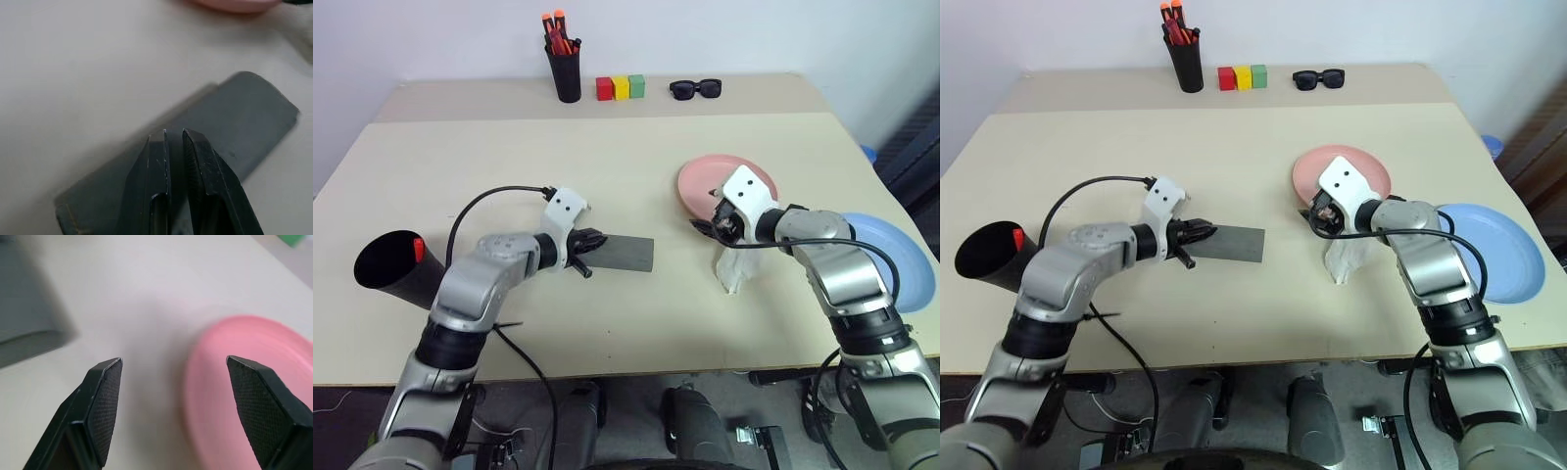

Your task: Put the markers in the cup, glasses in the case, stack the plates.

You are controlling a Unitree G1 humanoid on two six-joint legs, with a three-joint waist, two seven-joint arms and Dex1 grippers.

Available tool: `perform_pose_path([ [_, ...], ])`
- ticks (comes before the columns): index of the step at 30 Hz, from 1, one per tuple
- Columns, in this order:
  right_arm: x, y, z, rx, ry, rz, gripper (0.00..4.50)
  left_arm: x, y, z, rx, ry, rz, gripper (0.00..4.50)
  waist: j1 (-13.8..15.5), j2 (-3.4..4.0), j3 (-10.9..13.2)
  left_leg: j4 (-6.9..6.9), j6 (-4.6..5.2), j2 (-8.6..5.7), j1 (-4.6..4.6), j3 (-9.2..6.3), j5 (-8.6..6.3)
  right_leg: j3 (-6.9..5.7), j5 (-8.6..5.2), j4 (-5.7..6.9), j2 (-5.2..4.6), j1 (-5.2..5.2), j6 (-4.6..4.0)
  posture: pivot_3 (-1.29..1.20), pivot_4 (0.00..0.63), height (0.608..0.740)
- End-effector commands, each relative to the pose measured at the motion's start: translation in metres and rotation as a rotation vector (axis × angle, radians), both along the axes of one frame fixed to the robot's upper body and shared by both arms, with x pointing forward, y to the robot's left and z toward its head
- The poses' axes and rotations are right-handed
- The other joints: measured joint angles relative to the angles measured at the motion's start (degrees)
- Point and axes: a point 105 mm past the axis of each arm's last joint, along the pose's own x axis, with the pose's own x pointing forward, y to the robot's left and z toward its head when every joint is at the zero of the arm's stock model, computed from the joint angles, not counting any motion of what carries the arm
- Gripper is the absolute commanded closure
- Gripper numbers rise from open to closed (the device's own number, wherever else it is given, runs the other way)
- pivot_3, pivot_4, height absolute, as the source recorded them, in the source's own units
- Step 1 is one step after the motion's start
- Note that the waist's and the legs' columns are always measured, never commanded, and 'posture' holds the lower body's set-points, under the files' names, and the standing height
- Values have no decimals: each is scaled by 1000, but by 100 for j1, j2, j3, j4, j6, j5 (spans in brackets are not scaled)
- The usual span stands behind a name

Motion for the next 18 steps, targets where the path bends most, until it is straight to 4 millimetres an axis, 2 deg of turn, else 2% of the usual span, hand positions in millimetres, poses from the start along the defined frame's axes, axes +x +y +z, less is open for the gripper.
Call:
perform_pose_path([
  [1, 11, -2, 5, -77, -53, -8, 1055, -12, -6, 21, -11, -172, -77, 4021, -4, 0, 0, 0, 0, -2, -2, 0, 0, -1, 0, 0, 0, 0, -1, 0, 150, 740],
  [7, 27, 3, -10, -140, -32, 0, 1055, -32, -3, 34, -146, -298, -96, 4021, -31, 2, 1, -2, 1, 3, 1, 5, 0, -1, 2, 2, 3, -2, 2, 0, 150, 740],
  [10, 29, 7, -17, -159, -21, 14, 1908, -39, -3, 36, -193, -308, -114, 4095, -31, 2, 1, -1, 1, 2, 1, 5, 0, -1, 6, 2, 3, -2, 11, 0, 150, 740],
  [15, 28, 11, -19, -166, -21, 26, 4461, -49, -8, 40, -264, -324, -146, 4095, -19, 2, 1, 1, 2, -1, 1, 7, 0, -2, 7, 2, 3, 2, 12, 0, 150, 740],
  [18, 25, 10, -16, -167, -30, 26, 4461, -52, -12, 38, -286, -316, -161, 4095, -27, 2, 1, 1, 2, 0, 3, 6, 0, -2, 7, 2, 5, 4, 12, 0, 150, 740],
])
